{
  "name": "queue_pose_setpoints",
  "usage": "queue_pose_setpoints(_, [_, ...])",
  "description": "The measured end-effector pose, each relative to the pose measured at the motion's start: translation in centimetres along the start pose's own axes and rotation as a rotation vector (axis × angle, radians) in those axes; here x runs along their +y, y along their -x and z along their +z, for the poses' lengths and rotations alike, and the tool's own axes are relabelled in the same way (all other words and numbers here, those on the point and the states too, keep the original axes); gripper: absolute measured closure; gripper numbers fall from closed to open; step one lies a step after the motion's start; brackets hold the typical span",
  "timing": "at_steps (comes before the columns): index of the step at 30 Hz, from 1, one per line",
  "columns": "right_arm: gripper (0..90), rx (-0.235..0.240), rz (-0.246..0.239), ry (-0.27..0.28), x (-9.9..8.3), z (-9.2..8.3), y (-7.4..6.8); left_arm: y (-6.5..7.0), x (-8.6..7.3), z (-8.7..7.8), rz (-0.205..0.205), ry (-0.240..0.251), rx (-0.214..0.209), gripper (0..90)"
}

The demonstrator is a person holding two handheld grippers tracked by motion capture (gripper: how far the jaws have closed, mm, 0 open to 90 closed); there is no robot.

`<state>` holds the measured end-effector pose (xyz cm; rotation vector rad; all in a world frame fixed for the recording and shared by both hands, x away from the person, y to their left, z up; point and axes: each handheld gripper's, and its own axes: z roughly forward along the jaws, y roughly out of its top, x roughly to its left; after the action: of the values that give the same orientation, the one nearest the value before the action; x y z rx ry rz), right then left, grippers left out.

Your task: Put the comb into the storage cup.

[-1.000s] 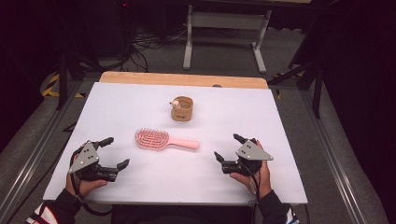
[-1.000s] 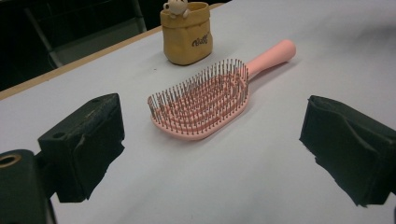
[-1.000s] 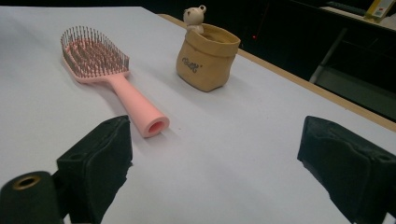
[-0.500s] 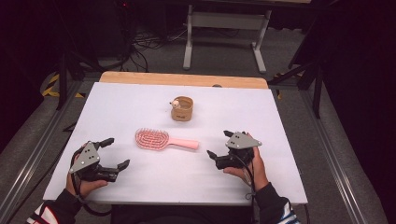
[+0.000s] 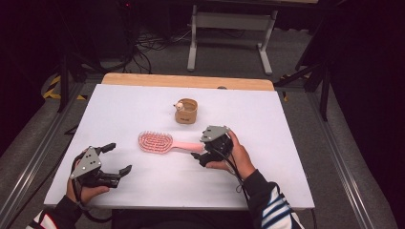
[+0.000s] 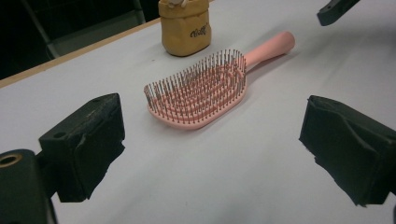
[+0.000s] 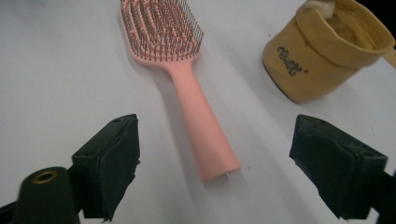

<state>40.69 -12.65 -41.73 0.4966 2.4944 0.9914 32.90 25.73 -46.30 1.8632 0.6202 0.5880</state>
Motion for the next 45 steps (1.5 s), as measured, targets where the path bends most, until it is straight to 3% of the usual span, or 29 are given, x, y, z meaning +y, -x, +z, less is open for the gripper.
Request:
queue_pose_setpoints(3, [19.5,0.031,-0.006,-0.026,1.0,0.9,0.2,0.0,-0.1,-0.1,-0.002,0.002,0.003,7.6])
queue_pose_setpoints(4, [20.6,0.054,-0.023,-0.070,2.0,2.1,0.4,0.1,-0.1,-0.1,-0.002,0.000,0.004,7.6])
queue_pose_setpoints(9, [24.6,0.109,-0.051,-0.150,3.5,4.7,0.4,0.1,-0.3,-0.3,-0.003,-0.008,0.005,7.7])
queue_pose_setpoints(15, [36.5,0.156,-0.072,-0.251,4.7,7.6,0.4,0.1,-0.4,-0.3,-0.007,-0.010,0.004,7.9])
queue_pose_setpoints(19, [44.0,0.176,-0.062,-0.304,5.2,9.0,0.3,0.0,-0.3,-0.4,-0.010,-0.009,0.008,7.9])
queue_pose_setpoints(21, [52.2,0.189,-0.056,-0.319,5.4,9.5,0.3,-0.1,-0.3,-0.5,-0.016,-0.001,0.008,7.9])
queue_pose_setpoints(24, [55.7,0.215,-0.042,-0.337,5.6,9.9,0.4,-0.2,-0.3,-0.5,-0.017,-0.002,0.005,7.9])
queue_pose_setpoints(29, [66.6,0.258,-0.062,-0.342,5.8,9.9,0.4,-0.1,-0.3,-0.3,-0.014,-0.008,0.000,8.1])
queue_pose_setpoints(35, [69.2,0.242,-0.053,-0.328,5.6,9.7,0.1,-0.1,-0.3,-0.4,-0.015,-0.009,0.007,8.2])
queue_pose_setpoints(40, [69.3,0.187,-0.047,-0.261,5.0,9.1,0.0,-0.2,-0.3,-0.5,-0.022,-0.003,0.009,8.2])
queue_pose_setpoints(45, [69.3,0.122,0.005,-0.127,4.5,7.2,0.1,-0.1,-0.3,-0.4,-0.025,0.003,0.012,8.3])
